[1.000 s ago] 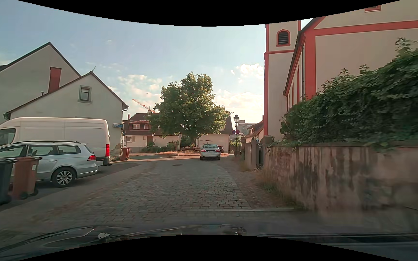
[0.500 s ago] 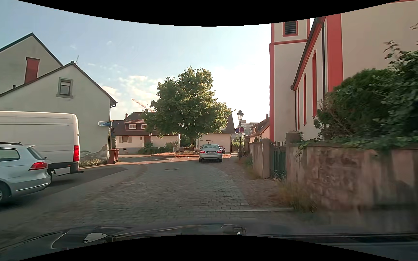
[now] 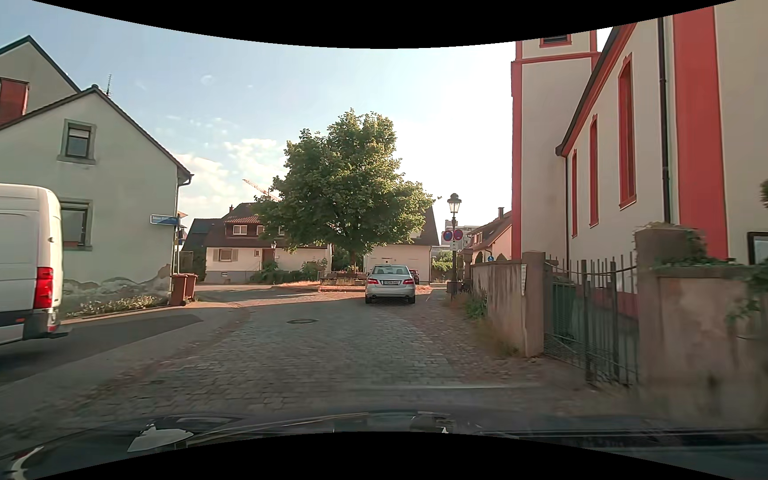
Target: Follow the waypoints while adhering to traffic rules and regulations
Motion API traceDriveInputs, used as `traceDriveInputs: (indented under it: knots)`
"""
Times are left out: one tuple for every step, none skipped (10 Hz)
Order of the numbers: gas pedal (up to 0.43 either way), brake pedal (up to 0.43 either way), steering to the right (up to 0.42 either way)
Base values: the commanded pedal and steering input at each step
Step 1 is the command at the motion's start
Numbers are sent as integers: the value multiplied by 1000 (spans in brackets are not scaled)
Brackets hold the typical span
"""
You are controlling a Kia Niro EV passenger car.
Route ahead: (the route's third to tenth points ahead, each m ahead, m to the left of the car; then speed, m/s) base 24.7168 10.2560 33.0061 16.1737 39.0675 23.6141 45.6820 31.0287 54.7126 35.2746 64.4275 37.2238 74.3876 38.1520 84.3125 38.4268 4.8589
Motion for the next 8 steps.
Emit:
traceDriveInputs:
  knots:
    - [39, 0, -18]
    - [39, 0, -17]
    - [39, 0, -17]
    - [39, 0, -21]
    - [39, 0, -28]
    - [39, 0, -39]
    - [39, 0, -54]
    - [39, 0, -67]
